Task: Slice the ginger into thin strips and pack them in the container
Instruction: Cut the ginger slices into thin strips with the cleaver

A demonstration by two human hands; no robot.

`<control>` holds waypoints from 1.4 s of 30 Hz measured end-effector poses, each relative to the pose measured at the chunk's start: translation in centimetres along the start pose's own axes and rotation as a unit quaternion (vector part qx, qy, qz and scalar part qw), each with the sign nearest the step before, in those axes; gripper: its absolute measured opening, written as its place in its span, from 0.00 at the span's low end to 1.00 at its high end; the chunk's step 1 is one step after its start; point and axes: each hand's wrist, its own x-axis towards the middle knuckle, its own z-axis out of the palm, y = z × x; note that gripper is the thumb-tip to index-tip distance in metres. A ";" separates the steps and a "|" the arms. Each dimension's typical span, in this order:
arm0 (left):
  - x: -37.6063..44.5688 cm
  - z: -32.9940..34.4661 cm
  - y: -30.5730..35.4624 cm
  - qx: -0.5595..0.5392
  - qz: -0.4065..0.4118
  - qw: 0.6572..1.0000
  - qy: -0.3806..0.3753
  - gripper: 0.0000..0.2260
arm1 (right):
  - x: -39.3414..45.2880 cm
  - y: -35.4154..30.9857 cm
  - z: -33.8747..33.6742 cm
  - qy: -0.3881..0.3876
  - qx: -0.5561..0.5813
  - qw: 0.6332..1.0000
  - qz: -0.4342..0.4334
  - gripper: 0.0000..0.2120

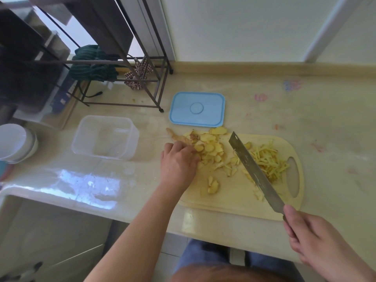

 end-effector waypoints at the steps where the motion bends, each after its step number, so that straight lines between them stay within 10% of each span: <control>1: -0.1 0.0 0.1 -0.003 -0.005 1.000 -0.005 0.05 | 0.0 0.0 0.0 -0.002 0.003 1.000 0.000 0.39; 19: 0.6 -1.8 1.3 0.097 -0.022 0.986 -0.133 0.10 | -0.3 0.6 0.3 -0.003 0.002 1.000 -0.015 0.34; 24: -1.7 -3.5 1.4 -0.040 -0.101 0.987 -0.117 0.07 | -0.3 0.9 0.2 0.005 0.001 1.000 -0.019 0.34; 37: -8.0 -0.8 4.6 0.079 -0.019 0.993 -0.082 0.10 | -0.4 0.7 0.8 0.011 0.002 1.000 -0.028 0.34; 42: -7.8 -1.0 5.5 0.009 -0.135 0.986 -0.100 0.09 | -0.6 0.9 0.7 0.018 0.004 1.000 -0.025 0.35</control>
